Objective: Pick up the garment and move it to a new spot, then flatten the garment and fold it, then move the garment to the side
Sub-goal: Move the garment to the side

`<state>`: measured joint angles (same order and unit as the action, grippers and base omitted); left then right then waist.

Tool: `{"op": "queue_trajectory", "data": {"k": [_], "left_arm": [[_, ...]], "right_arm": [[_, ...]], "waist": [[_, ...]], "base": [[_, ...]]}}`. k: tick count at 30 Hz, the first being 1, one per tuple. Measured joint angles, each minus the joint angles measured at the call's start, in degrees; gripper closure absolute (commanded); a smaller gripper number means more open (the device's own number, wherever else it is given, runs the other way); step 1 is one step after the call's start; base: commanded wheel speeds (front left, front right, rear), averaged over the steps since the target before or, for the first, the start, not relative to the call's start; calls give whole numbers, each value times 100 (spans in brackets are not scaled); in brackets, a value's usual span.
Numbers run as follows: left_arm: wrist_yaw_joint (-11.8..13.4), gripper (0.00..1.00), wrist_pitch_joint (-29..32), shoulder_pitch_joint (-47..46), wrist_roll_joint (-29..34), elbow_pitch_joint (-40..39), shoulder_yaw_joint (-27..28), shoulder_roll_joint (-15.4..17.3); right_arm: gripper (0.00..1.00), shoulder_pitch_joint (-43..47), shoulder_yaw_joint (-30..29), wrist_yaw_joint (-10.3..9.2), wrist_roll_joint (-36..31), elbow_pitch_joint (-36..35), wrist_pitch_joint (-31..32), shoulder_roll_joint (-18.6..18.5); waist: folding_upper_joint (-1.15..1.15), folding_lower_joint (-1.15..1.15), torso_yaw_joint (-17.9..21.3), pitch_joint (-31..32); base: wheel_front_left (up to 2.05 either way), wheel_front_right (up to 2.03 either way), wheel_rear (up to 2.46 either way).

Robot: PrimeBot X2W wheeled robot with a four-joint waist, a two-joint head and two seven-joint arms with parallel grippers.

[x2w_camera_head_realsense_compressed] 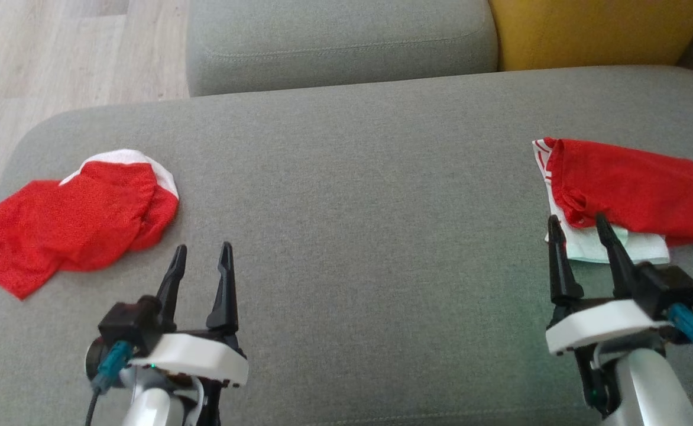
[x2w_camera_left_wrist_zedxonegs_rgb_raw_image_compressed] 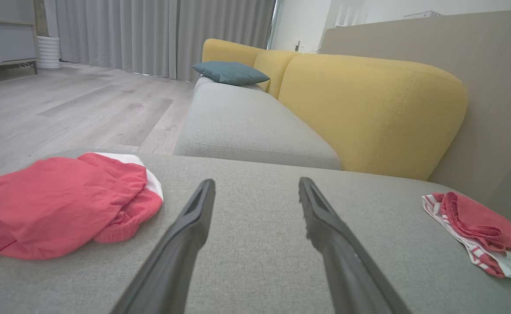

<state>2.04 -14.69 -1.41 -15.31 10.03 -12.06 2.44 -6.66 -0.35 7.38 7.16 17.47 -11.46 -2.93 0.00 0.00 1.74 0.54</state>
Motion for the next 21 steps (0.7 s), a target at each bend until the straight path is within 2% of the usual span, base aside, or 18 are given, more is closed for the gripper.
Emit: {"op": "queue_trajectory", "data": {"k": [9,21], "left_arm": [[104,0,0,38,-99,-59,12,0],[108,0,0,104,-99,-90,22,0]], "right_arm": [[0,202,74,0,42,-40,-122,10],[0,250,156,0,142,-41,-168,12]], "waist": [[0,0,23,5],[0,0,-27,-3]], "base": [[0,0,0],[0,0,0]]}}
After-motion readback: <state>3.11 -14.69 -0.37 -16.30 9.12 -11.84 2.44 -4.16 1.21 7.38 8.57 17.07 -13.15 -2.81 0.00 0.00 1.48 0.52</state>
